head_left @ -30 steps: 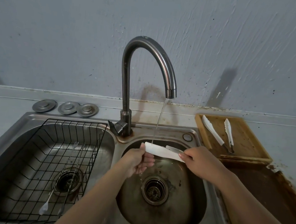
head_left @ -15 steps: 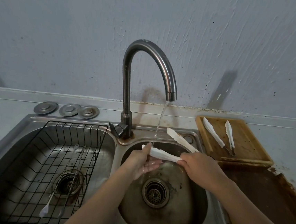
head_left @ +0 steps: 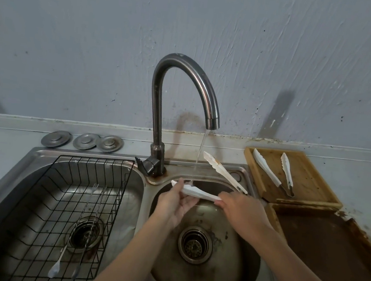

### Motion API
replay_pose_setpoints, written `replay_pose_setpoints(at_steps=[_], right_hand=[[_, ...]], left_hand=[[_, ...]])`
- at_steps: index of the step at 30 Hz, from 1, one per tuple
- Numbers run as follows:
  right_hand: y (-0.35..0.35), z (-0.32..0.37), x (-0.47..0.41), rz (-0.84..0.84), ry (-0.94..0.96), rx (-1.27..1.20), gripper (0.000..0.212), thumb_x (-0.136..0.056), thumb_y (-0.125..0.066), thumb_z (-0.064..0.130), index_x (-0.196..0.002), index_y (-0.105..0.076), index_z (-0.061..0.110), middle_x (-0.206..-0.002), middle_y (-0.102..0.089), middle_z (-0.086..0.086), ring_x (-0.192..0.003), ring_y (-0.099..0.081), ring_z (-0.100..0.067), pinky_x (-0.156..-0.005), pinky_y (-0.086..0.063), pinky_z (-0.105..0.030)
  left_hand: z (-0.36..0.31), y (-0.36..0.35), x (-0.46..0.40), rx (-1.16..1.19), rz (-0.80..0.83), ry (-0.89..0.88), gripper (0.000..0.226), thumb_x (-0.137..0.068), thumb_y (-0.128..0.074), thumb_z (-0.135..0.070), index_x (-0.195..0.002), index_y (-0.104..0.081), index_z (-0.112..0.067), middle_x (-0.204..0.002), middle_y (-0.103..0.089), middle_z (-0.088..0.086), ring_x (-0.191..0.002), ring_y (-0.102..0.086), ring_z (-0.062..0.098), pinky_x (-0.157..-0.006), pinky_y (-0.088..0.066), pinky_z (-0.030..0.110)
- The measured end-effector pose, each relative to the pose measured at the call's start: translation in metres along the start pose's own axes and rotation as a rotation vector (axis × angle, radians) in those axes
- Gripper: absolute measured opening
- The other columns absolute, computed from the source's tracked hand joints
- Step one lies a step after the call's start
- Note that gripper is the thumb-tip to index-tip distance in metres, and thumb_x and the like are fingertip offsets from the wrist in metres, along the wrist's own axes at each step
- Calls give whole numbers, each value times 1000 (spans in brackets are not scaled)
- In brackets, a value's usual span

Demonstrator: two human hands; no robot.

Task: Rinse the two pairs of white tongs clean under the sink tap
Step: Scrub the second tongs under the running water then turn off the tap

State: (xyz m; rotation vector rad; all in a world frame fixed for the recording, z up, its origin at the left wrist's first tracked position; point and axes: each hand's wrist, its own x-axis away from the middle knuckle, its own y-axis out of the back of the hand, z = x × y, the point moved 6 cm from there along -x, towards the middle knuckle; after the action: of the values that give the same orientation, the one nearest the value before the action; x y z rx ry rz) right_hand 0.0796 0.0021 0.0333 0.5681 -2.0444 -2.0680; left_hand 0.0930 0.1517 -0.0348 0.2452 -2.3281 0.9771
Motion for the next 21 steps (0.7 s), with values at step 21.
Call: replay_pose_setpoints(at_steps=[21], right_hand=[[-36, -69, 17, 158, -708, -550, 32, -97, -38, 36, -93, -56, 10, -72, -59, -4, -60, -58, -13, -54, -47, -25]], left_hand=[[-2, 0, 2, -198, 56, -89, 24, -97, -43, -9, -116, -48, 6, -105, -63, 24, -80, -72, 29, -70, -58, 38]])
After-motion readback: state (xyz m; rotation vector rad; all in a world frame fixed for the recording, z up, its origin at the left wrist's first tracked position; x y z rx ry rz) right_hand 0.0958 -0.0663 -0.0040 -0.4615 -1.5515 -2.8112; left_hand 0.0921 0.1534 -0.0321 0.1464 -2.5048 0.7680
